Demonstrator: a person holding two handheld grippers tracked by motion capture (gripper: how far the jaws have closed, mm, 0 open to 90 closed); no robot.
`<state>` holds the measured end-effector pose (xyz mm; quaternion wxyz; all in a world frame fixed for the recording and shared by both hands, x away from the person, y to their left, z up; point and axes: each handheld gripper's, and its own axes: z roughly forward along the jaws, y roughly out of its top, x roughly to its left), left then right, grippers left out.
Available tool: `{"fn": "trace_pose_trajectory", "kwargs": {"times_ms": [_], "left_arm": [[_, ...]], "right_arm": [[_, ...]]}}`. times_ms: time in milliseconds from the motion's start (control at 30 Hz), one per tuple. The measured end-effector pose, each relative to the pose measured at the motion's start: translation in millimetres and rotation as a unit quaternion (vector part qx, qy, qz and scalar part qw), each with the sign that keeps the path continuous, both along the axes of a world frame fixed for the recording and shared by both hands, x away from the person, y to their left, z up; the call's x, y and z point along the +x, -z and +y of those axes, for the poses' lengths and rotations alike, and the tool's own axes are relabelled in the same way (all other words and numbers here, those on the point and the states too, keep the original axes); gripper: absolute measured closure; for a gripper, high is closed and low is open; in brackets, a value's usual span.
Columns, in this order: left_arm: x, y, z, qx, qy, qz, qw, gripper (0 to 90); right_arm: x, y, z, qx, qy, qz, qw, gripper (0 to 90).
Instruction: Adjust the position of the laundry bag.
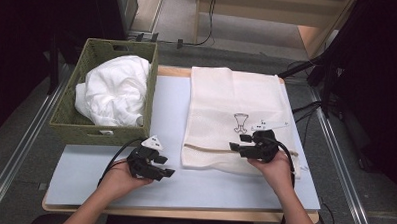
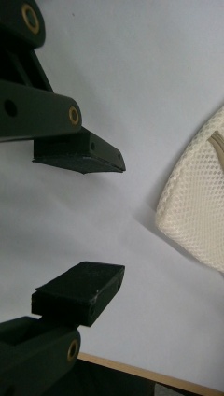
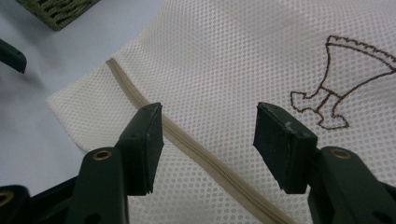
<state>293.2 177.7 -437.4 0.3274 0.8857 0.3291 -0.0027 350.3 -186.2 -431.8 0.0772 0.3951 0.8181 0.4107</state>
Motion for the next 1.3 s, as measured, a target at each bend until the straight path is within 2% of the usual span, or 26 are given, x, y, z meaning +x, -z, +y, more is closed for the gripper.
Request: {"fn": "trace_pose_trajectory", "kwargs": {"times_ms": [200, 267, 500, 867, 1300], "left_arm": [[2.0, -1.3, 3.0, -0.01, -0.008, -0.001, 0.9999, 37.4], [3.9, -1.7, 2.9, -0.017, -0.012, 0.009, 0.9997, 37.1], [6.3, -2.5, 2.4, -0.029, -0.017, 0.018, 0.9993, 35.8], [8.2, -3.5, -0.6, -0.03, -0.014, 0.014, 0.9993, 35.6], [8.6, -3.9, -3.0, -0.027, -0.015, 0.011, 0.9995, 36.5]], "right_arm": [[1.0, 1.9, 2.0, -0.003, -0.009, 0.013, 0.9999, 45.3], [1.2, 2.7, 2.9, -0.006, -0.011, 0.014, 0.9998, 45.3], [-0.7, 3.0, 2.7, -0.009, -0.009, 0.016, 0.9998, 45.4], [-1.3, 3.6, -1.2, 0.002, -0.001, 0.019, 0.9998, 44.9], [-2.1, 4.9, -3.4, -0.005, 0.002, 0.021, 0.9998, 44.4]]}}
